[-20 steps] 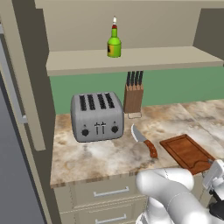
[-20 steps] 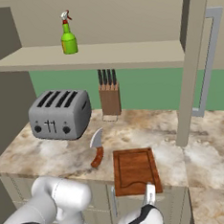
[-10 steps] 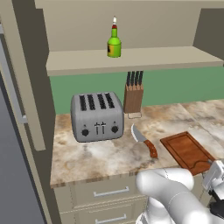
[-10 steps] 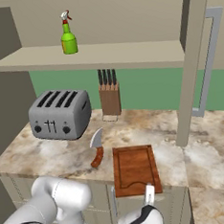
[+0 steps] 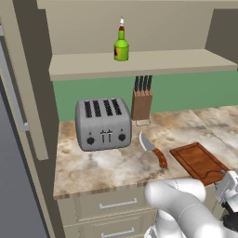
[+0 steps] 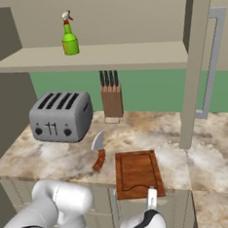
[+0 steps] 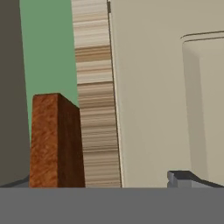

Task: Move the cutting board and knife to the sink. Then move spray from the cabinet to the counter.

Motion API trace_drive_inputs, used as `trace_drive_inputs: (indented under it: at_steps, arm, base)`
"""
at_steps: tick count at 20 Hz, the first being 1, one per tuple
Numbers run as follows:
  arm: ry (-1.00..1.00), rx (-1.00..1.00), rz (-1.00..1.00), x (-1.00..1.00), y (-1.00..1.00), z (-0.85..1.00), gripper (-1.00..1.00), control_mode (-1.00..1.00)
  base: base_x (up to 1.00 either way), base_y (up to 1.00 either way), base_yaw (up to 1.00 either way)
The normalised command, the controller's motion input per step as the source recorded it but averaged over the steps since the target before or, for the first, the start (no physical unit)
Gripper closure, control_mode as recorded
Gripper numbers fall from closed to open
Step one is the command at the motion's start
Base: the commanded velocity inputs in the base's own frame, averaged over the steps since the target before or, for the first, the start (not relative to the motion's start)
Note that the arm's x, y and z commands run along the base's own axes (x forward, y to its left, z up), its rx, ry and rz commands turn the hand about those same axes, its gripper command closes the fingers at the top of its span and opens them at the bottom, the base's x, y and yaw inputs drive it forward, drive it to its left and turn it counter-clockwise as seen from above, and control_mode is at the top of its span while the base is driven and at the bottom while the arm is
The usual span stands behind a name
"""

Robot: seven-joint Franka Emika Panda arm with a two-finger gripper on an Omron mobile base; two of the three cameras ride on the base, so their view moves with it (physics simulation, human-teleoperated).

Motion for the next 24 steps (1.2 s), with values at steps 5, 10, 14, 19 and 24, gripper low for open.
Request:
trace_drive_inputs:
  at_steps: [5, 10, 14, 19, 24]
  arm:
    - [0.00, 0.00, 0.00, 0.00, 0.02, 0.14, -1.00, -1.00]
    - [0.00, -0.01, 0.00, 0.00, 0.02, 0.08, -1.00, -1.00]
    - [0.00, -0.06, 0.00, 0.00, 0.01, 0.00, -1.00, -1.00]
    - [-0.01, -0.09, 0.00, 0.00, 0.00, 0.00, -1.00, -1.00]
    - [-0.03, -0.07, 0.00, 0.00, 0.00, 0.00, -1.00, -1.00]
  base:
    - [0.00, 0.00, 0.00]
    - [0.00, 0.00, 0.00]
    - [0.00, 0.00, 0.00]
    - [0.00, 0.00, 0.00]
    - [0.00, 0.00, 0.00]
